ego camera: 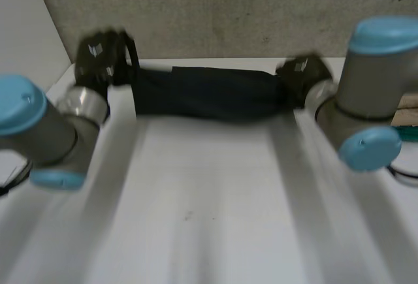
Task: Fold the laundry.
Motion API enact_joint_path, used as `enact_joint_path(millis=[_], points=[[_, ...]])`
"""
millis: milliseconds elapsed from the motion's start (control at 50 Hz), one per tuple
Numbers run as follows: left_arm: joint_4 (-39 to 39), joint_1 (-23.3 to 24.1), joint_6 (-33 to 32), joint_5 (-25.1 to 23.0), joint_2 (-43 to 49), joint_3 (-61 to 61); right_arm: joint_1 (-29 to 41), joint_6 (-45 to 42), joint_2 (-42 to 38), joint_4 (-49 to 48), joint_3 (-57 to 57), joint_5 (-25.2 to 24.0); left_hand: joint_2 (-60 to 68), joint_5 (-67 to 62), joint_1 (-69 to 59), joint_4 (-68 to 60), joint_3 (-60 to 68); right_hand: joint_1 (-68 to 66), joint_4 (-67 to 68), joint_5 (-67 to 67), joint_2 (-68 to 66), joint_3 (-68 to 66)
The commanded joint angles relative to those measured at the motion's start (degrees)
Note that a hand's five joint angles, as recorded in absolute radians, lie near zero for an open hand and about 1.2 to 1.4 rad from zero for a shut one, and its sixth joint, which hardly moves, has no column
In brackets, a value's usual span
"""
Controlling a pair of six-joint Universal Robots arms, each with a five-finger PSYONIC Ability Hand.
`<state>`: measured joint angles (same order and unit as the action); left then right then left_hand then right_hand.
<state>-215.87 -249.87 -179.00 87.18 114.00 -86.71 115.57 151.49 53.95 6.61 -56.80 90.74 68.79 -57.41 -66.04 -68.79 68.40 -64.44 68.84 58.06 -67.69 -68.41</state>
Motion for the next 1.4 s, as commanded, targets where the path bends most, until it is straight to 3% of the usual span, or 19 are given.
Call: enact_joint_path(millis=[20, 240, 480, 580, 700, 760, 880, 960, 1080, 1200, 1360, 1380, 1400], points=[[10.35, 0.79, -1.69, -2.72, -6.58, -17.15, 1.5, -5.94, -0.87, 3.4, -12.01, -0.04, 11.21, -12.59, -13.96, -11.21, 11.6, -15.56, 11.16, 11.94, -12.31, -11.59], [28.21, 0.79, -14.53, -6.67, -20.22, -28.15, 1.59, -12.79, 8.96, 24.04, -22.81, -0.39, 11.21, -12.59, -13.96, -11.21, 11.6, -15.56, 11.16, 11.94, -12.31, -11.59], [53.69, 2.28, -29.11, -11.41, -24.97, -30.53, 0.71, -21.59, 19.87, 26.17, -38.2, -0.74, 11.21, -12.59, -13.96, -11.21, 11.6, -15.56, 11.16, 11.94, -12.31, -11.59], [57.57, 2.46, -30.09, -14.32, -25.14, -29.22, 1.15, -22.11, 21.01, 26.7, -42.34, -1.71, 11.21, -12.59, -13.96, -11.21, 11.6, -15.56, 11.16, 11.94, -12.31, -11.59], [64.25, 3.51, -30.36, -16.25, -29.88, -24.49, 1.06, -22.11, 29.27, 30.47, -43.13, -8.29, 11.21, -12.59, -13.96, -11.21, 11.6, -15.56, 11.16, 11.94, -12.31, -11.59], [61.37, 2.81, -30.18, -16.87, -29.89, -21.49, -0.34, -22.38, 30.07, 30.56, -40.78, -11.11, 11.21, -12.59, -13.96, -11.21, 11.6, -15.56, 11.16, 11.94, -12.31, -11.59], [42.39, 2.63, -27.29, -15.2, -17.78, -11.83, -7.72, -20.54, 26.3, 27.85, -34.52, -12.17, 11.21, -12.59, -13.96, -11.21, 11.6, -15.56, 11.16, 11.94, -12.31, -11.59], [30.97, 3.77, -23.68, -9.76, -7.15, -2.25, -8.26, -15.97, 18.57, 21.0, -28.12, -9.54, 11.21, -12.59, -13.96, -11.21, 11.6, -15.56, 11.16, 11.94, -12.31, -11.59], [17.78, 6.49, -22.89, -4.04, 11.37, 18.28, -7.64, -10.78, 8.9, 11.86, -16.69, 1.17, 11.21, -12.59, -13.96, -11.21, 11.6, -15.56, 11.16, 11.94, -12.31, -11.59], [14.69, 7.38, -23.15, -4.21, 27.13, 36.51, -7.29, -10.78, -2.16, 1.67, -6.15, 6.98, 11.21, -12.59, -13.96, -11.21, 11.6, -15.56, 11.16, 11.94, -12.31, -11.59], [10.65, 7.82, -22.71, -3.86, 42.96, 55.85, -7.29, -12.79, -13.77, -13.17, 3.87, 7.43, 11.21, -12.59, -13.96, -11.21, 11.6, -15.56, 11.16, 11.94, -12.31, -11.59], [9.86, 7.9, -22.36, -3.95, 44.71, 58.21, -7.29, -12.8, -14.48, -14.77, 4.5, 7.25, 11.21, -12.59, -13.96, -11.21, 11.6, -10.79, 6.39, 7.17, -7.54, -6.82], [9.42, 8.08, -22.1, -4.04, 45.25, 59.02, -7.2, -12.97, -15.1, -16.53, 4.68, 6.99, 11.21, -12.59, -13.96, -11.21, 11.6, 8.24, -12.64, -11.86, 11.49, 12.21]])
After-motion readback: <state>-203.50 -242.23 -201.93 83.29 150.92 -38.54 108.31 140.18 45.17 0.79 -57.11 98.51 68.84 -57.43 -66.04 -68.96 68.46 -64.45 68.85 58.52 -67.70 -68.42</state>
